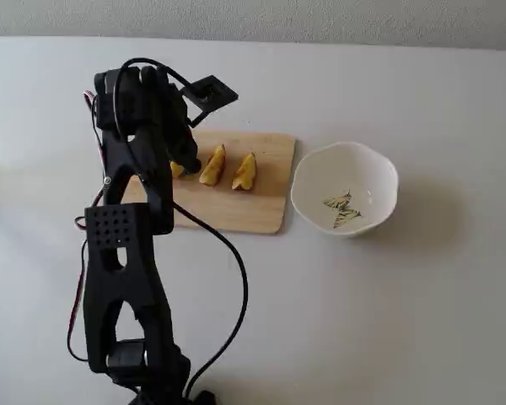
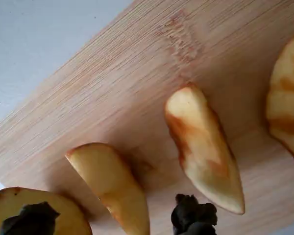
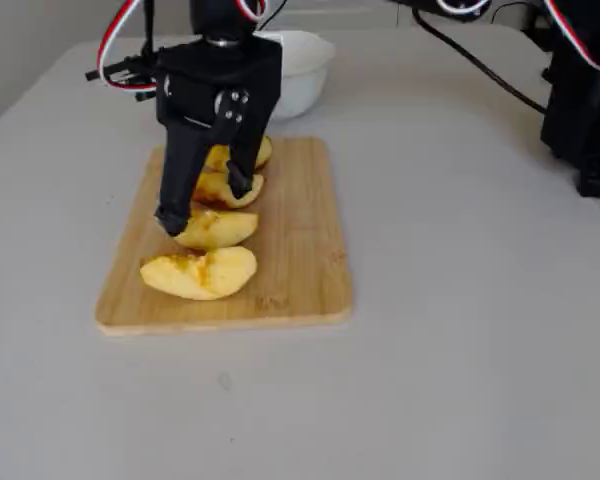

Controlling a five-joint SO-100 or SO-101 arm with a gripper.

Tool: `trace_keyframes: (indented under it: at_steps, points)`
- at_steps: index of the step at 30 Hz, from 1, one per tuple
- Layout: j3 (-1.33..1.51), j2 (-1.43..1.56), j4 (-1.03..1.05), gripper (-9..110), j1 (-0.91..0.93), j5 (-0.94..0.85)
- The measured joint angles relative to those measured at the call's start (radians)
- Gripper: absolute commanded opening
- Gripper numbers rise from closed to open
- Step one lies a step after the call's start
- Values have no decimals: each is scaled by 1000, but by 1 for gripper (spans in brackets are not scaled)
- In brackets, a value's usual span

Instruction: Pick up the third from the right apple slice from the cutting board and place it into the bowl

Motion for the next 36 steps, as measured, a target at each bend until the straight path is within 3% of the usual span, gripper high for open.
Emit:
trace_keyframes:
  at_steps: [10, 21, 30, 36]
  points:
    - [-3, -72, -21, 25, 0, 0]
    - [-35, -101, -74, 0, -8, 8]
    - [-97, -110, -78, 0, -35, 49]
    - [-143, -84, -75, 0, -48, 196]
